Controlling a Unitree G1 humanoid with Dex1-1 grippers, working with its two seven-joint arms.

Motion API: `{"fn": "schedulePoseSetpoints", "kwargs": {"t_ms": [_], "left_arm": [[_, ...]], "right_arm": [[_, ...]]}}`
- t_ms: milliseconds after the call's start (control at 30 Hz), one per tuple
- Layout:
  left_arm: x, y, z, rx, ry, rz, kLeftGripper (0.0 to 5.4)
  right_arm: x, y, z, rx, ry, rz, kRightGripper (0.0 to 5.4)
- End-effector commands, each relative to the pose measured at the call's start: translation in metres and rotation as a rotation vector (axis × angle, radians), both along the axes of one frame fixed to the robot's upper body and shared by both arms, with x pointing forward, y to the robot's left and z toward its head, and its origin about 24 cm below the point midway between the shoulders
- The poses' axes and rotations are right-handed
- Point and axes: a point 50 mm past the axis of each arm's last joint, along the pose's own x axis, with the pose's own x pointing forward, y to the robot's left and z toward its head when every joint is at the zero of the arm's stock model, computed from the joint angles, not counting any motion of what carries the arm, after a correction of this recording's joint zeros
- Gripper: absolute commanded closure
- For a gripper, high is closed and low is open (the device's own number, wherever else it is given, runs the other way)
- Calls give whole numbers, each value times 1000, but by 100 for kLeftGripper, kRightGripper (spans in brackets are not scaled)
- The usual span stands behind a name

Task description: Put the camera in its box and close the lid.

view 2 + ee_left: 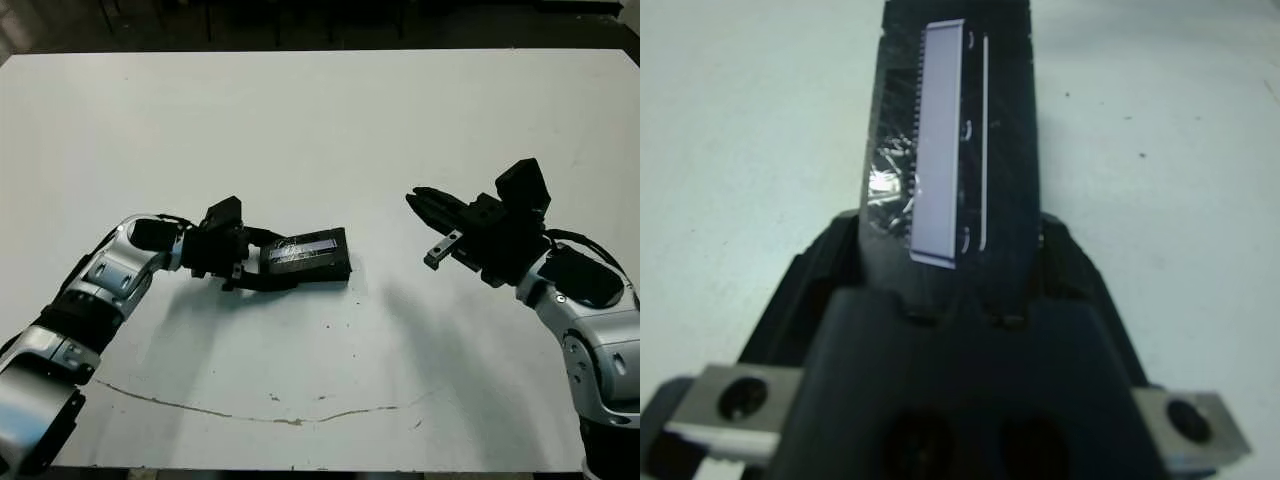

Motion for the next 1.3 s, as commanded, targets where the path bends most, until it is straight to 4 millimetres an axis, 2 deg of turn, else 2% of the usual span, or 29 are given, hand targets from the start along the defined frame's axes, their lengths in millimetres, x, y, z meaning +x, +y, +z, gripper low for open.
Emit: {"fn": "schedulePoseSetpoints", "kwargs": {"t_ms": [33, 367, 567, 667, 867, 1000, 1300], "left_arm": [[-18, -3, -46, 126, 139, 6, 262], [-14, -25, -29, 43, 108, -69, 262], [-16, -34, -20, 161, 108, -117, 262], [-17, -33, -15, 234, 89, -148, 262], [-17, -22, -15, 272, 117, -146, 262], [-18, -11, -17, 280, 101, -162, 191], [-20, 41, -29, 286, 76, -71, 36]], "right_arm": [[-2, -4, -4, -15, 27, -11, 540], [-2, -1, -6, -8, 36, -10, 540], [-3, -1, -6, -19, 34, -11, 540], [-4, -1, -5, -26, 34, -13, 540], [-5, 1, -4, -37, 38, -18, 540], [-6, 1, -4, -41, 36, -20, 540], [-5, 1, -3, -32, 32, -10, 540]]}}
